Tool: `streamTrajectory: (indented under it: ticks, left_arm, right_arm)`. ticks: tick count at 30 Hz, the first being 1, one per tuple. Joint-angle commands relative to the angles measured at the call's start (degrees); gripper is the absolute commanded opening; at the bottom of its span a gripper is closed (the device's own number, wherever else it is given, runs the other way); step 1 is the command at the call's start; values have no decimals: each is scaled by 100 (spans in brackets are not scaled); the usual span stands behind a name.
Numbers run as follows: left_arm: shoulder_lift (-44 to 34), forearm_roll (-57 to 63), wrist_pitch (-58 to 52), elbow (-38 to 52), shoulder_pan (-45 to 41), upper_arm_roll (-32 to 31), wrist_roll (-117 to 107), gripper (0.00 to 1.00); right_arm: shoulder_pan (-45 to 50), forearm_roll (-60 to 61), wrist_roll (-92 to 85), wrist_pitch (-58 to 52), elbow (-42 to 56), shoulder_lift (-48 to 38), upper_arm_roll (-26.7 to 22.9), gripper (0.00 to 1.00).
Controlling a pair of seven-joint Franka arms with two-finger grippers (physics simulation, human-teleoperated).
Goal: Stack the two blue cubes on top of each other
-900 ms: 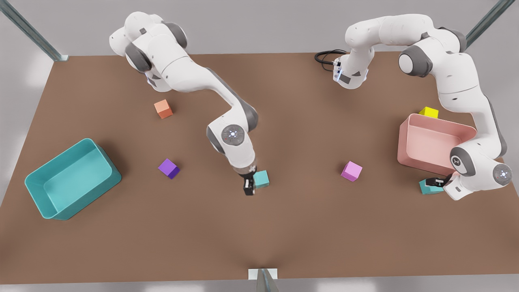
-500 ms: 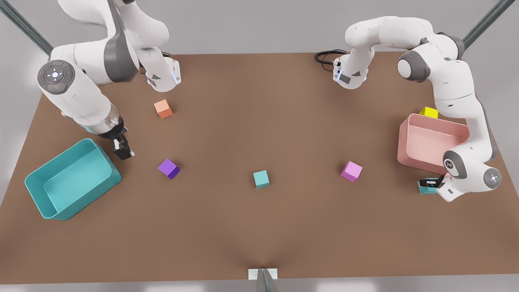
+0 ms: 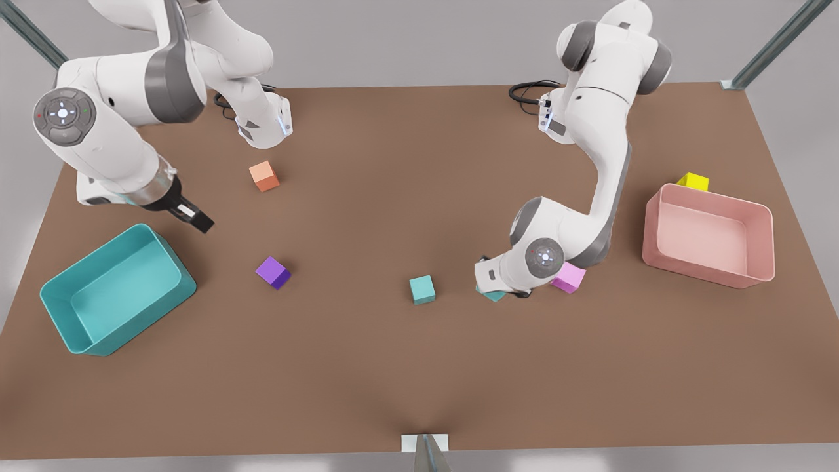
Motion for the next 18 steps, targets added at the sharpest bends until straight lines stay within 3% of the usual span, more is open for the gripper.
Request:
streamTrajectory:
  ticks: [1,3,5,18]
  left_arm:
    - [121,-71,287,22,-261,-81,-4581,46]
    - [437,-89,683,311,-533,-81,-5038,46]
    - [1175,-71,709,1243,-911,-72,-5425,46]
    - [1466,-186,1114,1226,-955,-186,-5416,46]
  right_arm:
    - [-16,-4,-2789,-7,-14,-51,2,100]
    - [-16,31,-2824,72,-163,-139,2,100]
    - [-16,31,-2824,72,-154,-86,2,100]
    - [-16,14,-2815,80,-137,37,-33,100]
